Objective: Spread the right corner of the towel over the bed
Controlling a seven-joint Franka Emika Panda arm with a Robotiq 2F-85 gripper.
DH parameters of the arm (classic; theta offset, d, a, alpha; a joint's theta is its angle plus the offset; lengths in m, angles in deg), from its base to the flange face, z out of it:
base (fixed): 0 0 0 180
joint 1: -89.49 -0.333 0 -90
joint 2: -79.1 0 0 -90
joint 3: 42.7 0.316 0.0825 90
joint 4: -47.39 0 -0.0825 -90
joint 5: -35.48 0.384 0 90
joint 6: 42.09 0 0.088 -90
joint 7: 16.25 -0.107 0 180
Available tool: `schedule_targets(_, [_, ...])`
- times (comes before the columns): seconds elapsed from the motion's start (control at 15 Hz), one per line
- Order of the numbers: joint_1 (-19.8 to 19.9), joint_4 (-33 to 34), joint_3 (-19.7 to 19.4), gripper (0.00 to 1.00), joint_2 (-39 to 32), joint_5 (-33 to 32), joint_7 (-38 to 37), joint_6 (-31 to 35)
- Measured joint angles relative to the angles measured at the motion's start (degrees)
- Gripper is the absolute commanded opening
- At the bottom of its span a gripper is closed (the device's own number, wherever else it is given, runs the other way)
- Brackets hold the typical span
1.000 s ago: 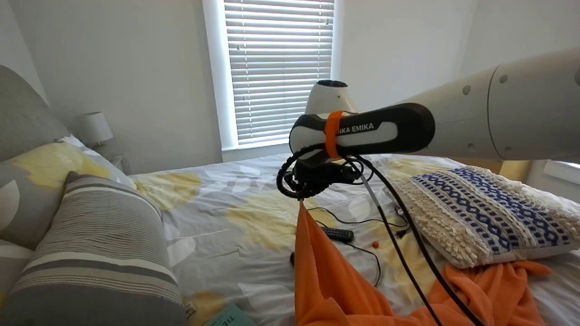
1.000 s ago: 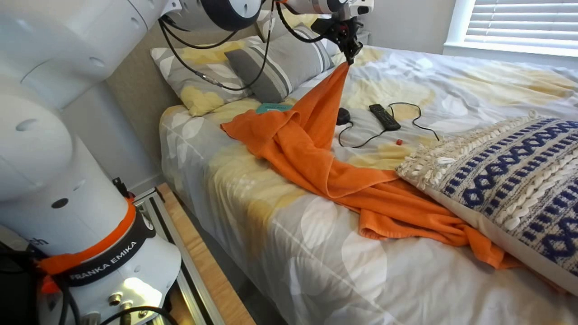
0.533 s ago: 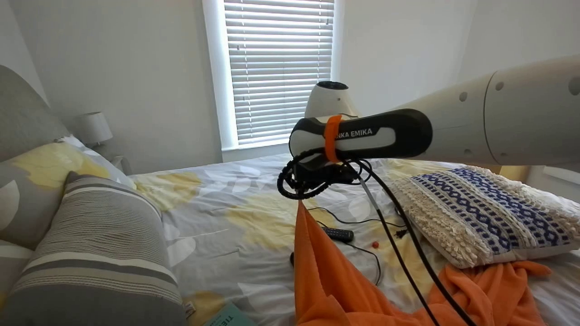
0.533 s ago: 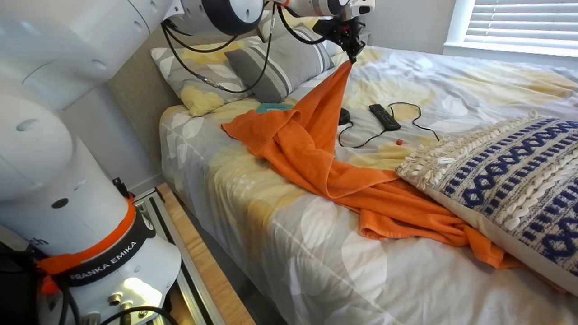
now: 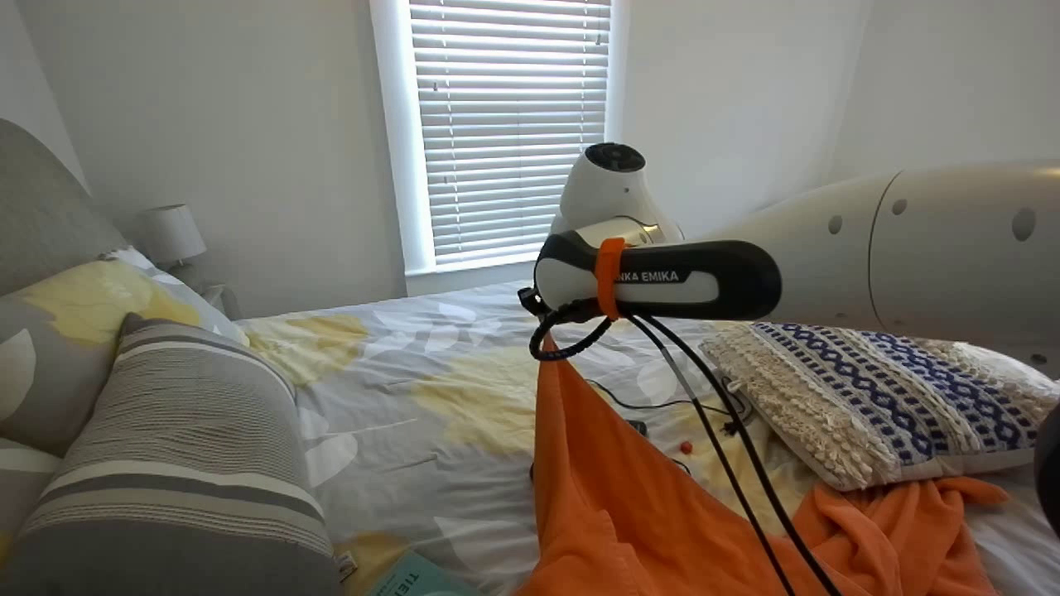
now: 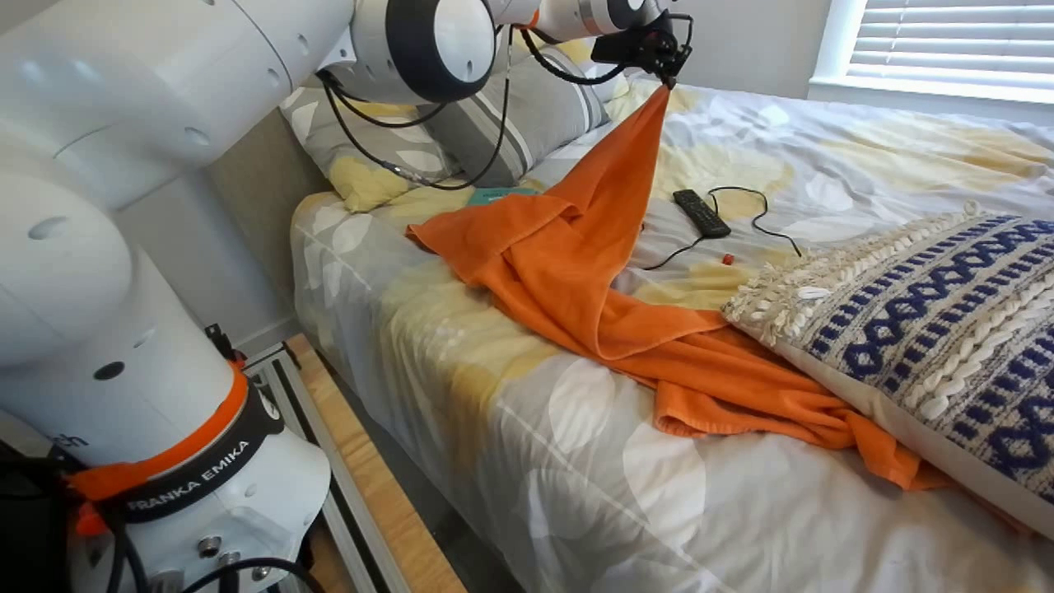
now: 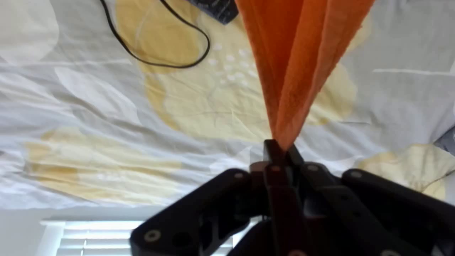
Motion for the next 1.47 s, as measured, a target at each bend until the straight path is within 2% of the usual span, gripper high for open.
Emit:
schedule_targets(0.47, [-0.1,5.1,-0.2,0.01,-5.3,-0.4,5.4,20.3])
schedule_targets(0.6, [0.0,7.9,0.1,0.01,-7.3,-0.4,7.1,25.0])
schedule_targets(0.73, [0.2,8.1,1.0,0.01,-8.0,-0.4,10.0,32.1])
schedule_targets(0.93, [0.8,7.7,6.1,0.01,-8.6,-0.4,17.4,42.4])
schedule_targets(1.13, [1.9,7.1,17.4,0.01,-9.3,-3.7,27.3,51.6])
schedule_targets(1.2, [2.4,6.3,21.7,0.30,-9.3,-7.2,28.9,54.9])
schedule_targets(1.27, [3.0,5.3,26.0,0.31,-9.3,-11.6,29.2,58.0])
schedule_targets(1.33, [3.6,4.4,29.1,0.38,-9.3,-15.0,29.1,60.3])
schedule_targets(1.47, [4.9,3.4,32.3,0.53,-9.4,-18.3,28.5,61.8])
